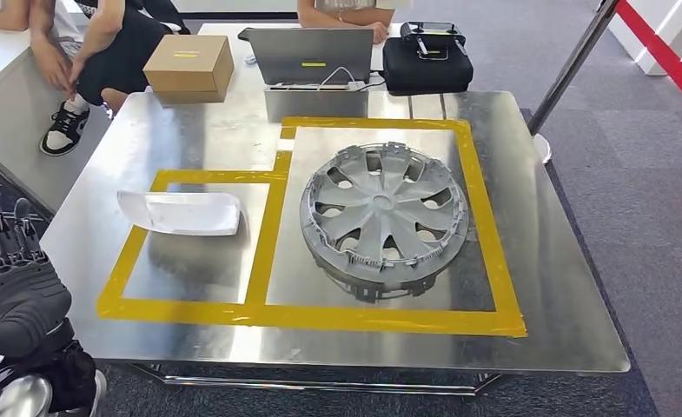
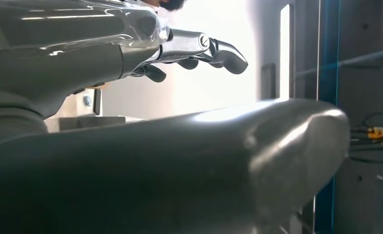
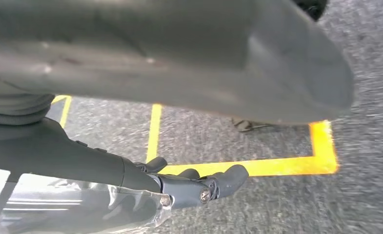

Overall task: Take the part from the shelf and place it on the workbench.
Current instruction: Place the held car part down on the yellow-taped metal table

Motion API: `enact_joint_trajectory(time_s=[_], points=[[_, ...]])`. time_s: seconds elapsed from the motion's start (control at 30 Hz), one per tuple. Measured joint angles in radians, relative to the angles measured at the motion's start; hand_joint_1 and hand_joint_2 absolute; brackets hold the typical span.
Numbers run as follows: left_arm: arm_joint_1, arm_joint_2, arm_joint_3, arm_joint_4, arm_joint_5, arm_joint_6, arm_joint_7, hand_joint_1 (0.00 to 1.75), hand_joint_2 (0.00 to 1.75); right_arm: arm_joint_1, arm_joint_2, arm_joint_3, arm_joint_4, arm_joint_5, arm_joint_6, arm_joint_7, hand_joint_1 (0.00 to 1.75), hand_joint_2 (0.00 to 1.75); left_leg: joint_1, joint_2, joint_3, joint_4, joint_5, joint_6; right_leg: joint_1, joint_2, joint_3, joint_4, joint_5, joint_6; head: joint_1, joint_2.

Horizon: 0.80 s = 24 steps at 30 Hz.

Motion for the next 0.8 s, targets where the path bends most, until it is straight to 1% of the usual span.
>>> enact_joint_trajectory(time_s=[0.03, 0.07, 0.1, 0.13, 0.2, 0.23, 0.27, 0.3, 0.33, 0.37, 0.4, 0.43, 0.47, 0.5, 0.53, 0.57, 0.6, 0.63, 0.67, 0.7, 0.73, 0.77, 0.8], points=[[0.005, -0.001, 0.000, -0.005, -0.002, -0.001, 0.000, 0.00, 0.00, -0.001, -0.002, 0.000, 0.000, 0.002, 0.000, 0.000, 0.00, 0.00, 0.000, -0.001, -0.003, 0.004, -0.003, -0.004, -0.001, 0.001, -0.004, -0.001, -0.003, -0.008, -0.002, 0.000], [0.009, -0.002, 0.000, -0.009, -0.003, -0.003, 0.000, 0.00, 0.00, -0.001, -0.004, 0.000, 0.000, 0.003, 0.000, 0.000, 0.00, 0.00, 0.001, -0.003, -0.009, 0.013, -0.012, -0.008, -0.002, 0.001, -0.009, -0.001, -0.002, -0.016, -0.003, 0.000], [0.013, -0.003, 0.000, -0.011, -0.004, -0.005, 0.000, 0.00, 0.00, -0.002, -0.005, 0.000, 0.000, 0.003, 0.000, 0.001, 0.00, 0.00, 0.002, -0.007, -0.022, 0.037, -0.034, -0.011, -0.002, 0.001, -0.013, -0.002, 0.002, -0.023, -0.004, 0.000], [0.016, -0.004, 0.001, -0.012, -0.006, -0.008, 0.000, 0.00, 0.00, -0.003, -0.006, 0.000, 0.000, 0.003, 0.000, 0.002, 0.00, 0.00, 0.002, -0.010, -0.044, 0.083, -0.067, -0.013, -0.002, 0.000, -0.020, -0.002, 0.006, -0.030, -0.006, 0.000], [0.022, -0.005, 0.002, -0.011, -0.011, -0.013, 0.000, 0.00, 0.00, -0.005, -0.008, 0.000, 0.000, 0.003, 0.000, 0.004, 0.00, 0.00, 0.002, -0.014, -0.107, 0.216, -0.140, -0.015, 0.003, -0.001, -0.036, -0.002, 0.016, -0.041, -0.007, 0.000], [0.026, -0.006, 0.003, -0.008, -0.016, -0.015, 0.000, 0.00, 0.00, -0.005, -0.009, 0.000, 0.000, 0.005, 0.000, 0.004, 0.00, 0.00, 0.002, -0.015, -0.130, 0.270, -0.160, -0.014, 0.006, -0.002, -0.044, -0.002, 0.022, -0.045, -0.007, 0.000], [0.030, -0.007, 0.005, -0.006, -0.021, -0.014, 0.000, 0.00, 0.00, -0.005, -0.010, 0.001, 0.000, 0.009, 0.000, 0.004, 0.00, 0.00, 0.001, -0.015, -0.138, 0.292, -0.159, -0.011, 0.009, -0.002, -0.052, -0.002, 0.028, -0.046, -0.007, 0.000], [0.035, -0.007, 0.006, -0.004, -0.027, -0.014, 0.000, 0.00, 0.00, -0.005, -0.011, 0.002, 0.000, 0.015, 0.000, 0.004, 0.00, 0.00, 0.000, -0.015, -0.125, 0.275, -0.139, -0.007, 0.011, -0.001, -0.059, -0.002, 0.035, -0.047, -0.007, 0.000], [0.039, -0.008, 0.008, -0.002, -0.033, -0.014, 0.000, 0.00, 0.00, -0.005, -0.012, 0.004, 0.000, 0.022, 0.001, 0.004, 0.00, 0.00, -0.001, -0.015, -0.093, 0.220, -0.106, 0.000, 0.014, -0.001, -0.066, -0.002, 0.042, -0.046, -0.007, 0.000], [0.045, -0.009, 0.010, -0.002, -0.037, -0.013, 0.000, 0.00, 0.00, -0.005, -0.013, 0.006, 0.000, 0.027, 0.002, 0.004, 0.00, 0.00, -0.005, -0.016, -0.050, 0.146, -0.074, 0.009, 0.015, 0.000, -0.071, -0.002, 0.049, -0.045, -0.007, 0.000], [0.050, -0.010, 0.012, -0.003, -0.039, -0.015, 0.000, 0.00, 0.00, -0.005, -0.013, 0.008, 0.000, 0.031, 0.005, 0.004, 0.00, 0.00, -0.009, -0.016, -0.010, 0.077, -0.052, 0.016, 0.017, 0.002, -0.076, -0.002, 0.057, -0.042, -0.007, 0.000], [0.055, -0.010, 0.013, -0.004, -0.040, -0.018, 0.000, 0.00, 0.00, -0.005, -0.014, 0.009, 0.000, 0.032, 0.008, 0.003, 0.00, 0.00, -0.014, -0.015, 0.017, 0.027, -0.037, 0.020, 0.018, 0.003, -0.078, -0.004, 0.065, -0.036, -0.007, 0.000], [0.059, -0.011, 0.013, -0.005, -0.041, -0.023, 0.000, 0.00, 0.00, -0.004, -0.015, 0.010, 0.000, 0.032, 0.011, 0.002, 0.00, 0.00, -0.019, -0.015, 0.028, 0.003, -0.033, 0.022, 0.016, 0.003, -0.078, -0.006, 0.073, -0.030, -0.008, 0.000], [0.063, -0.012, 0.014, -0.006, -0.043, -0.029, 0.000, 0.00, 0.00, -0.004, -0.016, 0.010, 0.000, 0.031, 0.013, 0.001, 0.00, 0.00, -0.022, -0.014, 0.027, -0.002, -0.028, 0.022, 0.015, 0.003, -0.078, -0.010, 0.081, -0.022, -0.008, 0.000], [0.065, -0.012, 0.014, -0.006, -0.044, -0.034, 0.000, 0.00, 0.00, -0.004, -0.018, 0.010, 0.000, 0.029, 0.014, -0.001, 0.00, 0.00, -0.022, -0.015, 0.020, -0.005, -0.018, 0.027, 0.013, 0.002, -0.077, -0.016, 0.090, -0.015, -0.010, 0.000], [0.066, -0.013, 0.014, -0.006, -0.047, -0.037, 0.000, 0.00, 0.00, -0.004, -0.019, 0.010, 0.000, 0.028, 0.015, -0.002, 0.00, 0.00, -0.021, -0.014, 0.012, -0.009, -0.006, 0.032, 0.012, 0.001, -0.081, -0.016, 0.088, -0.009, -0.010, 0.000], [0.068, -0.014, 0.015, -0.005, -0.050, -0.038, 0.000, 0.00, 0.00, -0.003, -0.019, 0.010, 0.000, 0.029, 0.015, -0.003, 0.00, 0.00, -0.018, -0.012, 0.002, -0.013, 0.008, 0.039, 0.012, 0.000, -0.087, -0.005, 0.068, -0.004, -0.009, 0.000], [0.070, -0.015, 0.015, -0.005, -0.053, -0.039, 0.000, 0.00, 0.00, -0.002, -0.020, 0.011, 0.000, 0.031, 0.015, -0.004, 0.00, 0.00, -0.015, -0.011, -0.010, -0.016, 0.023, 0.045, 0.012, 0.000, -0.097, 0.025, 0.028, -0.001, -0.008, 0.000], [0.073, -0.016, 0.015, -0.005, -0.056, -0.039, 0.000, 0.00, 0.00, -0.001, -0.020, 0.011, 0.000, 0.034, 0.014, -0.005, 0.00, 0.00, -0.015, -0.009, -0.023, -0.016, 0.035, 0.048, 0.013, 0.000, -0.110, 0.075, -0.025, 0.003, -0.006, 0.000], [0.077, -0.016, 0.016, -0.004, -0.059, -0.039, 0.000, 0.00, 0.00, -0.001, -0.021, 0.011, 0.000, 0.036, 0.014, -0.005, 0.00, 0.00, -0.016, -0.007, -0.037, -0.016, 0.046, 0.051, 0.013, 0.000, -0.122, 0.139, -0.075, 0.006, -0.004, 0.000], [0.083, -0.016, 0.017, -0.003, -0.061, -0.039, 0.000, 0.00, 0.00, -0.001, -0.022, 0.012, 0.000, 0.037, 0.014, -0.005, 0.00, 0.00, -0.018, -0.005, -0.051, -0.015, 0.056, 0.051, 0.013, 0.000, -0.130, 0.202, -0.107, 0.008, -0.004, 0.000], [0.088, -0.016, 0.017, -0.001, -0.064, -0.041, 0.000, 0.00, 0.00, -0.001, -0.022, 0.012, 0.000, 0.037, 0.015, -0.005, 0.00, 0.00, -0.019, -0.003, -0.063, -0.013, 0.067, 0.052, 0.013, 0.000, -0.127, 0.244, -0.115, 0.009, -0.003, 0.000], [0.093, -0.016, 0.018, 0.001, -0.066, -0.045, 0.000, 0.00, 0.00, -0.001, -0.022, 0.012, 0.000, 0.037, 0.016, -0.005, 0.00, 0.00, -0.020, -0.001, -0.075, -0.011, 0.076, 0.051, 0.013, -0.001, -0.109, 0.254, -0.101, 0.008, -0.002, 0.000]])
